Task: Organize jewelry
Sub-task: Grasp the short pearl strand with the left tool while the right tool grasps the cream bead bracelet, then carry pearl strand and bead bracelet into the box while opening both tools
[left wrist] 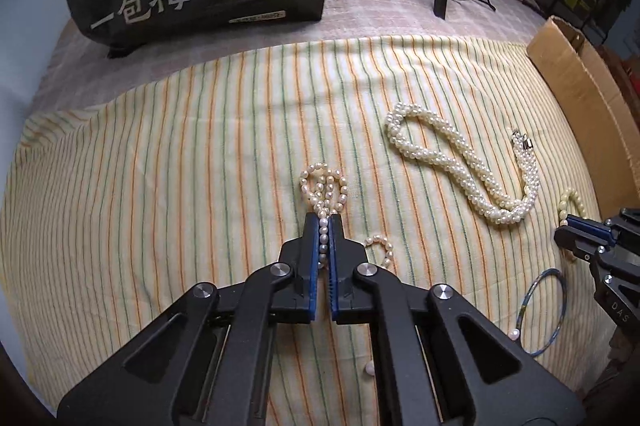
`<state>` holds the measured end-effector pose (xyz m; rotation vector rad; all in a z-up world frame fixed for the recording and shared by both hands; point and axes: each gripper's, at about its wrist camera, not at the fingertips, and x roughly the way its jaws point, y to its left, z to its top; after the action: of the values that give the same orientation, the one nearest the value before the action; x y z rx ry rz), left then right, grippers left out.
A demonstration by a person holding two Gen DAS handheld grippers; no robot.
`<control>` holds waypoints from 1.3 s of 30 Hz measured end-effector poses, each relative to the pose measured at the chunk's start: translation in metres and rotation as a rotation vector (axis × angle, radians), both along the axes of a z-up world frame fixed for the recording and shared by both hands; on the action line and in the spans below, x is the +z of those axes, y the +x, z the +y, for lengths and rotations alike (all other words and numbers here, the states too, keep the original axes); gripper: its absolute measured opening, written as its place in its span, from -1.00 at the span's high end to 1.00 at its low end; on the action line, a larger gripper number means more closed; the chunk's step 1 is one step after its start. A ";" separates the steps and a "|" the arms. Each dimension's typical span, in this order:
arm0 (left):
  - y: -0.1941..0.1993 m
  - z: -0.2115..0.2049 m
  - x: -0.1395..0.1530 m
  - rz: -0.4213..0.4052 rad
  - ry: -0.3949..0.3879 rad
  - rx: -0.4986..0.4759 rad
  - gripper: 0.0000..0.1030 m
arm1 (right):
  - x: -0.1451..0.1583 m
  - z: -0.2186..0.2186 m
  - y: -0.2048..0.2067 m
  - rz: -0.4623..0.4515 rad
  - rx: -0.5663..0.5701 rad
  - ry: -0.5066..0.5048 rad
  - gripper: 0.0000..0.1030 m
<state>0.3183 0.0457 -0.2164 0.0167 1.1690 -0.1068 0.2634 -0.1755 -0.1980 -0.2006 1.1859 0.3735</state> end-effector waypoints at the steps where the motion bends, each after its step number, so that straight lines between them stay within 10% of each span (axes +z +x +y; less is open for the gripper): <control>1: -0.001 0.003 0.001 0.000 -0.006 0.009 0.96 | 0.001 0.000 0.000 -0.002 -0.001 0.004 0.89; 39: -0.052 -0.029 0.141 -0.304 -0.140 -0.007 0.96 | 0.124 -0.059 -0.030 -0.256 -0.083 0.203 0.91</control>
<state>0.2665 0.0164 -0.0756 -0.0838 0.8561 -0.1852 0.2336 -0.2343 -0.0741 -0.0213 0.8945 0.3804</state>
